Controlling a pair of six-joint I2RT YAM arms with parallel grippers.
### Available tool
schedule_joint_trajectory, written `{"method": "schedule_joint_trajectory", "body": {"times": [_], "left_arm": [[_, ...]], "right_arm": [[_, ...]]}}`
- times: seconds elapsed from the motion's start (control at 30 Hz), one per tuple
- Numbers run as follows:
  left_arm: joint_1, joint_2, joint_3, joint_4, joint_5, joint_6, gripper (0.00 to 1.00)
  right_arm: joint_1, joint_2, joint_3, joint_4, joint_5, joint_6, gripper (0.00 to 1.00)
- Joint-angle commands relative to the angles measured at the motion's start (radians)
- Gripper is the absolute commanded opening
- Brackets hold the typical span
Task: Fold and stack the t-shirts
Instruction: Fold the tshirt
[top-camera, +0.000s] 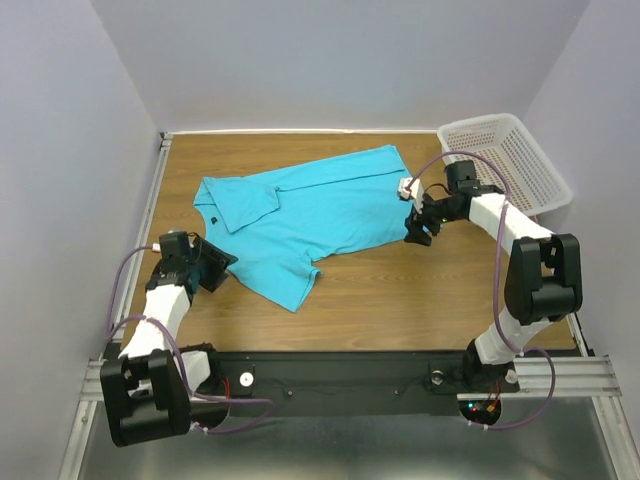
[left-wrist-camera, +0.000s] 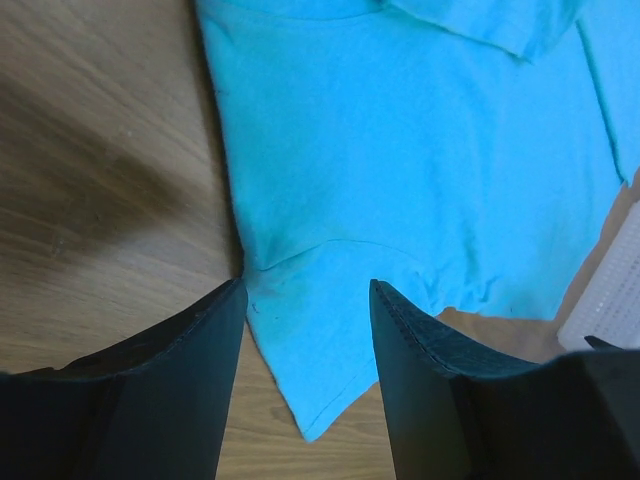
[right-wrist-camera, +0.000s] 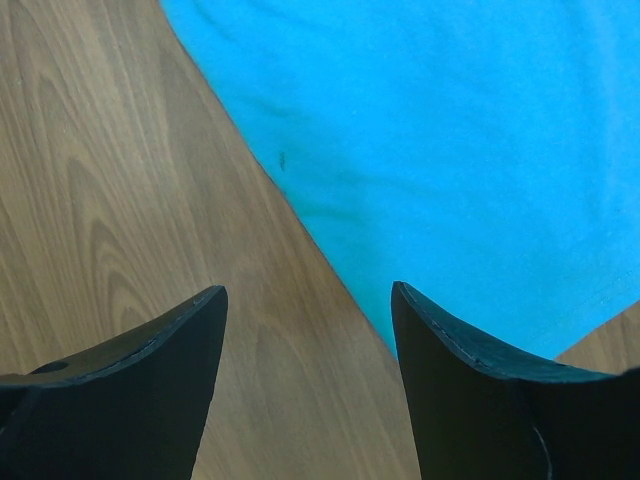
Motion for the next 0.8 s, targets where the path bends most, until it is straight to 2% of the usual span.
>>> {"method": "schedule_joint_trajectory", "body": {"times": [0.0, 0.17, 0.4, 0.77], "left_arm": [[-0.022, 0.032, -0.009, 0.062, -0.001, -0.063, 0.61], [-0.051, 0.015, -0.014, 0.042, -0.016, -0.1, 0.59], [-0.097, 0.029, -0.05, -0.079, -0.064, -0.145, 0.52], [-0.155, 0.043, -0.095, -0.041, -0.032, -0.185, 0.54]], "right_arm": [[-0.005, -0.022, 0.01, -0.001, 0.011, 0.038, 0.72], [-0.012, -0.013, 0.019, 0.002, 0.005, 0.067, 0.72], [-0.019, 0.002, 0.017, 0.01, 0.008, 0.082, 0.72], [-0.033, 0.019, 0.016, 0.014, 0.013, 0.093, 0.72]]}}
